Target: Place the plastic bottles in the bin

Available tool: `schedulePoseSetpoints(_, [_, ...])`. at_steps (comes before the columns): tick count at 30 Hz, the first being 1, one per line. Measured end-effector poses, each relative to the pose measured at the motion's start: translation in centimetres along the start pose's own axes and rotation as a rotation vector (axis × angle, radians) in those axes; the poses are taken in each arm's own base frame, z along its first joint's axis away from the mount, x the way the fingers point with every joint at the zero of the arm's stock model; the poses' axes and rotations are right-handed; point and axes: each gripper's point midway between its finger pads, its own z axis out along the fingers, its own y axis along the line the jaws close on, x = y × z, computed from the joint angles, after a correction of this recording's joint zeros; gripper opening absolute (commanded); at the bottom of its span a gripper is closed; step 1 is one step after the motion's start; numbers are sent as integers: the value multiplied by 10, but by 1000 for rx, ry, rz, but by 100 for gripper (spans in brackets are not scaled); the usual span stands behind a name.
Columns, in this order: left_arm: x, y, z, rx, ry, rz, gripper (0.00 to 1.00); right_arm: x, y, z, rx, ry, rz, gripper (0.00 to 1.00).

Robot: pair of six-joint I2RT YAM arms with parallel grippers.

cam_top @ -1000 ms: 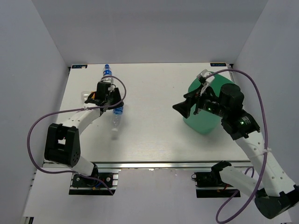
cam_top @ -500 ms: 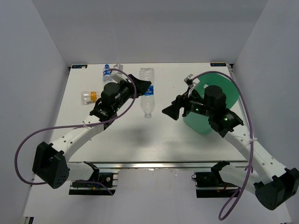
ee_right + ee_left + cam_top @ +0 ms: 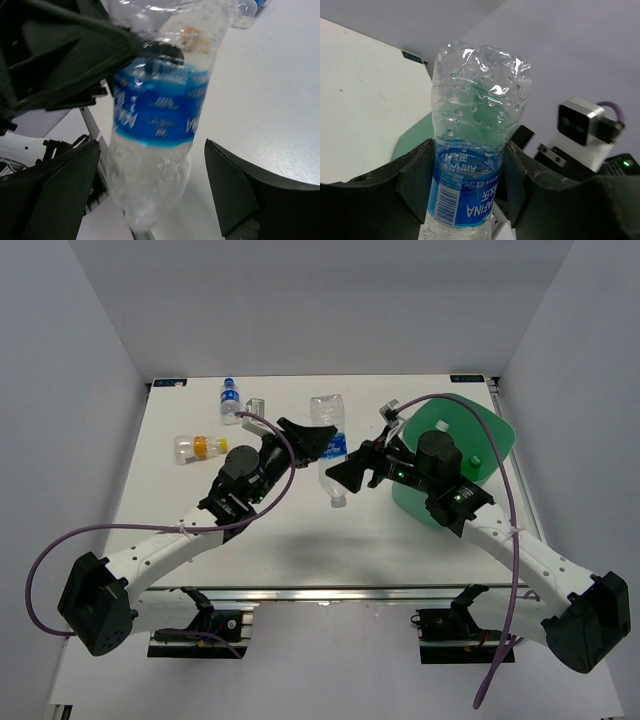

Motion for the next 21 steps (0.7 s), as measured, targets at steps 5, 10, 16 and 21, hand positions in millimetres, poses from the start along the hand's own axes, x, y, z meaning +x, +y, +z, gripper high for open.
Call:
schedulePoseSetpoints(5, [16, -23, 0, 74, 27, -24, 0, 1, -5, 10, 5, -7, 18, 86])
schedulePoseSetpoints(10, [32, -25, 1, 85, 66, -24, 54, -1, -8, 12, 28, -20, 23, 55])
schedulePoseSetpoints(16, [26, -31, 4, 64, 65, 17, 98, -12, -10, 1, 84, -71, 16, 34])
schedulePoseSetpoints(21, [-3, -32, 0, -40, 16, 109, 98, -37, -23, -25, 232, -168, -40, 28])
